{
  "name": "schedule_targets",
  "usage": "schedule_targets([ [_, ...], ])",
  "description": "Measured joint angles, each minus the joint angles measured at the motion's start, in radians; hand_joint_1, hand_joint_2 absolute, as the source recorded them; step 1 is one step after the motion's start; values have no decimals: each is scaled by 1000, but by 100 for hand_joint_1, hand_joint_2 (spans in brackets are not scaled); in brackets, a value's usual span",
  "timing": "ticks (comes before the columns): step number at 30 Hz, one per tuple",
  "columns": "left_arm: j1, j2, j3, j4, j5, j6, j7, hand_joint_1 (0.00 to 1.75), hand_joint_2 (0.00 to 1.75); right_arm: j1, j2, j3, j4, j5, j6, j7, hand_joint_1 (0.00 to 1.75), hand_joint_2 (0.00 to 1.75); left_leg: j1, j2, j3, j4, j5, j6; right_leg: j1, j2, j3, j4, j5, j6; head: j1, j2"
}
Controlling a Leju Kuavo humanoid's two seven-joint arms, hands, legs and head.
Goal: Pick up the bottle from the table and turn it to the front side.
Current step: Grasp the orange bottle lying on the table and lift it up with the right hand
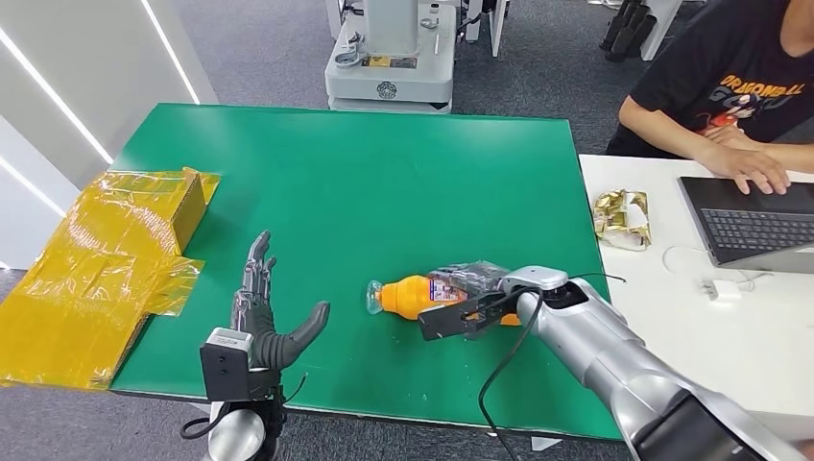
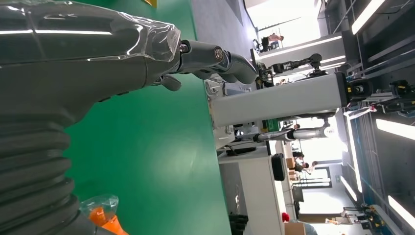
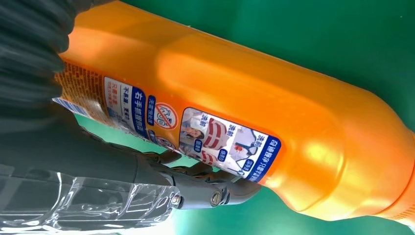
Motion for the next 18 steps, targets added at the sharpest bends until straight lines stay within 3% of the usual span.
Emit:
schedule_targets([
  [6,0,3,0,2,5,7,0,0,175,-4,3,18,10,30,3,43,0,175,0,0,0,0,0,0,0,0,0,0,0,0,0,0],
  [18,-3,11,0,25,26,33,-1,0,175,-30,3,95,35,176,-134,281,0,175,0,0,0,0,0,0,0,0,0,0,0,0,0,0],
])
